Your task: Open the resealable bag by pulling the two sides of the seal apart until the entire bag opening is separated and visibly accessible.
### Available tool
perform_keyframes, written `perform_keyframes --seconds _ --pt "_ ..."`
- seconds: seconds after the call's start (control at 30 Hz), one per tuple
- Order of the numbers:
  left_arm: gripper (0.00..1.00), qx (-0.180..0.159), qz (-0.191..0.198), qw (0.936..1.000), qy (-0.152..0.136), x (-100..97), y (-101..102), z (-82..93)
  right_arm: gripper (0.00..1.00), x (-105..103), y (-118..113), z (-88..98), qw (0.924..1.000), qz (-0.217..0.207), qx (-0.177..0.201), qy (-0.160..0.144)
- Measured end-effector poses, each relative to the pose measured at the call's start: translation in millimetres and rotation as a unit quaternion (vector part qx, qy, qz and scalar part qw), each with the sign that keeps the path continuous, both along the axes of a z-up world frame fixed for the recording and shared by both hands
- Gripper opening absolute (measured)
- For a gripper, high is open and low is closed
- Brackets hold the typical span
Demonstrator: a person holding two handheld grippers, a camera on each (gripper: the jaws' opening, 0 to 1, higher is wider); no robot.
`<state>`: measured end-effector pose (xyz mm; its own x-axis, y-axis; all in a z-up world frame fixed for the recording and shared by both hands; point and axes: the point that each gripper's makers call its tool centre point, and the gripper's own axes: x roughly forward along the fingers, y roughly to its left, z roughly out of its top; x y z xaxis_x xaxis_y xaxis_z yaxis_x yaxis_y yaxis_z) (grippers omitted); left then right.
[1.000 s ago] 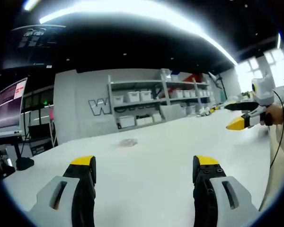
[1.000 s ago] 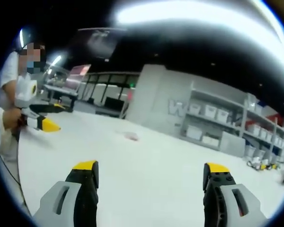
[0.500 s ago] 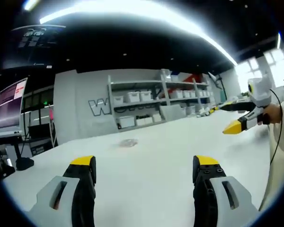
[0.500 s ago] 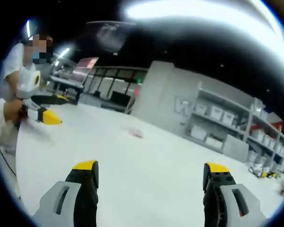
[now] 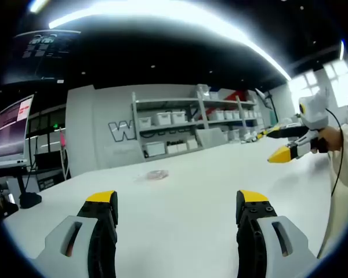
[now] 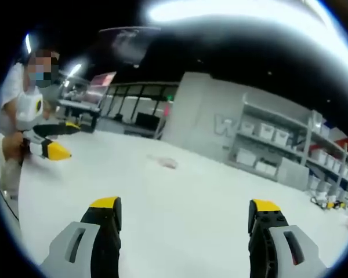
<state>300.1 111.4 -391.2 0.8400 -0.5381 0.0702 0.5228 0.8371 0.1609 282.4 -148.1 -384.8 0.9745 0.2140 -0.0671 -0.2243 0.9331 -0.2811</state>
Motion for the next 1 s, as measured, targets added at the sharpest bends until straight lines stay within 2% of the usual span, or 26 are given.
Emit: perform_keyframes --seconds 0.3,0.63,1.0 --pt "0.83 -0.001 -0.001 1.0 0.0 -0.4 0 0.3 0.91 3 -3 2.0 0.9996 -0.006 0.027 0.007" --pt "0.83 0.0 -0.002 1.0 0.001 -0.6 0 0.1 0.9 8 1 -2.6 0.9991 -0.002 0.036 0.022" --pt "0.83 0.001 -0.002 1.0 0.001 -0.3 0 0.4 0.9 16 9 6.0 0.9996 0.014 -0.007 0.022"
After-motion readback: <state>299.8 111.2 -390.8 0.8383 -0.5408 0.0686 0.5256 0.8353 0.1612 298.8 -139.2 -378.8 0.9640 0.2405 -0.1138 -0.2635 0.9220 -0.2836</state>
